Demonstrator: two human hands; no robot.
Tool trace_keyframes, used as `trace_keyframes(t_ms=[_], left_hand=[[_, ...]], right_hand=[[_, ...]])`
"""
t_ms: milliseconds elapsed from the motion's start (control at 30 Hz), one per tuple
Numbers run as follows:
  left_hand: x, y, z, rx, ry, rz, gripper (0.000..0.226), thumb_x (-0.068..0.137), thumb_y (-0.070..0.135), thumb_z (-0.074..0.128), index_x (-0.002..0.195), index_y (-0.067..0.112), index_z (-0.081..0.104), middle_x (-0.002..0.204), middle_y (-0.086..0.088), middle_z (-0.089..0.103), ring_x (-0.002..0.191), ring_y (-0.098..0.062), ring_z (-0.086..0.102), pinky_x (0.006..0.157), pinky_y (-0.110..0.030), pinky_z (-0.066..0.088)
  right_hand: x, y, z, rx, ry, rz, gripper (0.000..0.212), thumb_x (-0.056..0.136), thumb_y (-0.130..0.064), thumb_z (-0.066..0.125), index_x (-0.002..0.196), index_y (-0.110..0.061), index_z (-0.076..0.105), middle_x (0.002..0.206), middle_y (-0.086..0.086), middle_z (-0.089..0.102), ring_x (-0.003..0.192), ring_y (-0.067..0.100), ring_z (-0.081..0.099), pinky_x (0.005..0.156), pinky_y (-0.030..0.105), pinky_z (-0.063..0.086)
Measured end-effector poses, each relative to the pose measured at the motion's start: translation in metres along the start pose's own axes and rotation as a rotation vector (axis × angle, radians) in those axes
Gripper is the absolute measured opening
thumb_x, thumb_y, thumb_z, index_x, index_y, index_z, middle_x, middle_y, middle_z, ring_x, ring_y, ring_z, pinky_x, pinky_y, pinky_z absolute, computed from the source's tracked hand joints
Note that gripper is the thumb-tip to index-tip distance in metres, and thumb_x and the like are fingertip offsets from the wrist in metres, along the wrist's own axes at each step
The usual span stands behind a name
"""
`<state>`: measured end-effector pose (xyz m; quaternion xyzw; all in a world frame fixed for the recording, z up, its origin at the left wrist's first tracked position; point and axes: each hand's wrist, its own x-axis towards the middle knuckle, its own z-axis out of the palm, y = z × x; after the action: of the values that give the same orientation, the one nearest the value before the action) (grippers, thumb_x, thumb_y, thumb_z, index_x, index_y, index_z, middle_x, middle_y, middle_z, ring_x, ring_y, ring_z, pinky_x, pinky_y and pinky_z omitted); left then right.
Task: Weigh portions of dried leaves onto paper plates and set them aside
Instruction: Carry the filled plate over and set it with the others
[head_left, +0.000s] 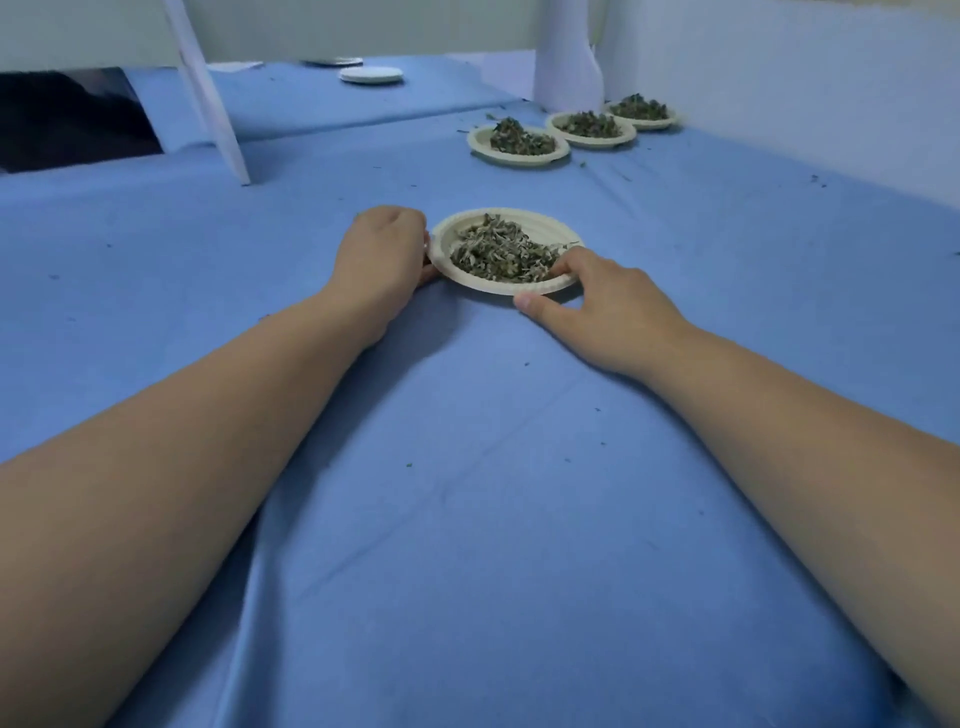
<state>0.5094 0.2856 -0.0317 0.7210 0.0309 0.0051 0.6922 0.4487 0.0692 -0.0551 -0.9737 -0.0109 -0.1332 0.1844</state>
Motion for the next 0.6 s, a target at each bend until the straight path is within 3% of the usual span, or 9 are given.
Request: trace_keyframes(t_ms=[100, 167, 233, 300, 467, 600], left_hand=[[0.01, -0.001, -0.006, 0.016, 0.034, -0.013, 0.018, 0.072, 0.021, 0.048, 0.054, 0.024, 0.044, 0.072, -0.008, 0.041, 0.075, -0.021, 0.044, 0.083, -0.044, 0.052], [0.009, 0.003, -0.008, -0.01, 0.058, -0.054, 0.025, 0.075, 0.02, 0.05, 0.05, 0.025, 0.045, 0.072, -0.005, 0.041, 0.079, -0.019, 0.045, 0.08, -0.04, 0.047], [0.014, 0.005, -0.01, -0.12, 0.058, -0.102, 0.024, 0.088, 0.014, 0.053, 0.068, 0.026, 0.055, 0.078, -0.001, 0.051, 0.086, -0.02, 0.055, 0.084, -0.035, 0.057], [0.021, 0.004, -0.012, -0.289, 0.077, -0.136, 0.015, 0.095, 0.006, 0.051, 0.086, 0.015, 0.058, 0.086, -0.001, 0.054, 0.09, -0.021, 0.06, 0.081, -0.031, 0.061], [0.03, 0.002, -0.015, -0.523, 0.037, -0.179, 0.025, 0.101, 0.009, 0.051, 0.124, 0.009, 0.06, 0.129, -0.005, 0.058, 0.11, -0.025, 0.067, 0.083, -0.041, 0.063], [0.034, 0.002, -0.021, -0.722, 0.041, -0.22, 0.03, 0.102, 0.008, 0.047, 0.128, 0.004, 0.061, 0.128, -0.011, 0.064, 0.114, -0.028, 0.068, 0.083, -0.041, 0.063]], right_hand=[[0.038, -0.011, 0.015, -0.018, -0.012, -0.002, 0.059, 0.087, -0.075, 0.051, 0.119, -0.025, 0.055, 0.116, 0.003, 0.064, 0.101, 0.025, 0.055, 0.074, 0.034, 0.036], [0.062, -0.019, 0.025, -0.032, -0.021, -0.002, 0.061, 0.088, -0.075, 0.049, 0.12, -0.024, 0.054, 0.118, 0.006, 0.065, 0.11, 0.031, 0.057, 0.076, 0.036, 0.038], [0.084, -0.026, 0.034, -0.041, -0.022, 0.0, 0.063, 0.087, -0.076, 0.048, 0.121, -0.024, 0.053, 0.119, 0.008, 0.065, 0.112, 0.033, 0.056, 0.077, 0.037, 0.039], [0.104, -0.033, 0.043, -0.055, -0.018, 0.0, 0.065, 0.087, -0.077, 0.047, 0.124, -0.023, 0.053, 0.123, 0.01, 0.064, 0.115, 0.035, 0.056, 0.08, 0.038, 0.041], [0.152, -0.045, 0.058, -0.06, -0.029, 0.04, 0.071, 0.087, -0.077, 0.045, 0.131, -0.022, 0.05, 0.132, 0.01, 0.061, 0.122, 0.035, 0.054, 0.09, 0.041, 0.044], [0.181, -0.054, 0.068, -0.068, -0.048, 0.076, 0.077, 0.087, -0.077, 0.043, 0.139, -0.021, 0.046, 0.14, 0.011, 0.056, 0.129, 0.036, 0.051, 0.101, 0.044, 0.044]])
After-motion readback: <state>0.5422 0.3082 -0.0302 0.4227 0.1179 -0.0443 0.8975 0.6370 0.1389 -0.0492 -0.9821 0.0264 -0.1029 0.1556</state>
